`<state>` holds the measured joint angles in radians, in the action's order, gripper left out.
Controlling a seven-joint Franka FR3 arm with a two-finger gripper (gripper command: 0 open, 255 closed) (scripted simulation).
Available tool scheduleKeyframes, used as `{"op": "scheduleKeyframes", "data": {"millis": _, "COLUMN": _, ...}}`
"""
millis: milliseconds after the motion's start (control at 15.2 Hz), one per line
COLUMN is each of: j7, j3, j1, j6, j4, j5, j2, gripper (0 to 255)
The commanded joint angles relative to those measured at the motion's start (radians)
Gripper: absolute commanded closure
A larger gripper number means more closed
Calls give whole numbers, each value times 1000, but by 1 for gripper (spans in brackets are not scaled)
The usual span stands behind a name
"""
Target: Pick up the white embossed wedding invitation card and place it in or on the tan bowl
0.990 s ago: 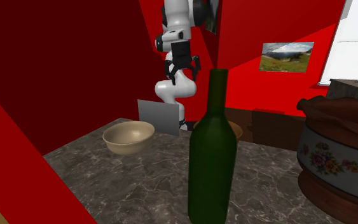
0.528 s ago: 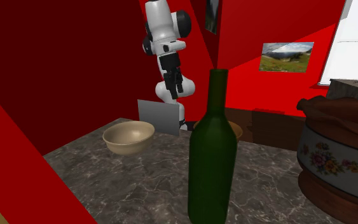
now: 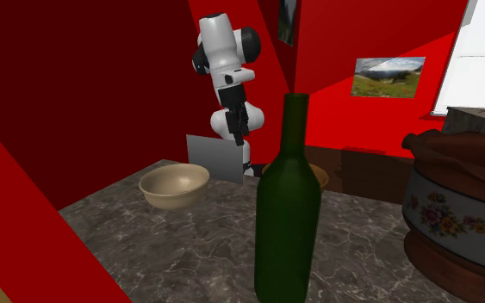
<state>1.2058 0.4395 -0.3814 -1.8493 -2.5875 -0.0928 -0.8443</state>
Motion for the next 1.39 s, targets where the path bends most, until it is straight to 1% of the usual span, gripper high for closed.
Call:
{"op": "scheduleKeyframes", "data": {"millis": 0, "j7": 0, "j3": 0, "j1": 0, "j6": -2, "j4": -2, "j5": 0, "j2": 0, "gripper": 0}}
{"op": "scheduleKeyframes", "data": {"millis": 264, "j7": 0, "j3": 0, "j1": 0, "j6": -2, "j4": -2, "j5": 0, "j2": 0, "gripper": 0}}
{"op": "scheduleKeyframes", "data": {"millis": 330, "j7": 0, "j3": 0, "j1": 0, "j6": -2, "j4": -2, "j5": 0, "j2": 0, "gripper": 255}}
{"op": "scheduleKeyframes", "data": {"millis": 924, "j7": 0, "j3": 0, "j1": 0, "j6": -2, "j4": -2, "j5": 0, "j2": 0, "gripper": 255}}
{"op": "scheduleKeyframes", "data": {"millis": 1320, "j7": -12, "j3": -19, "j1": -9, "j6": 75, "j4": 76, "j5": 14, "j2": 0, "gripper": 255}}
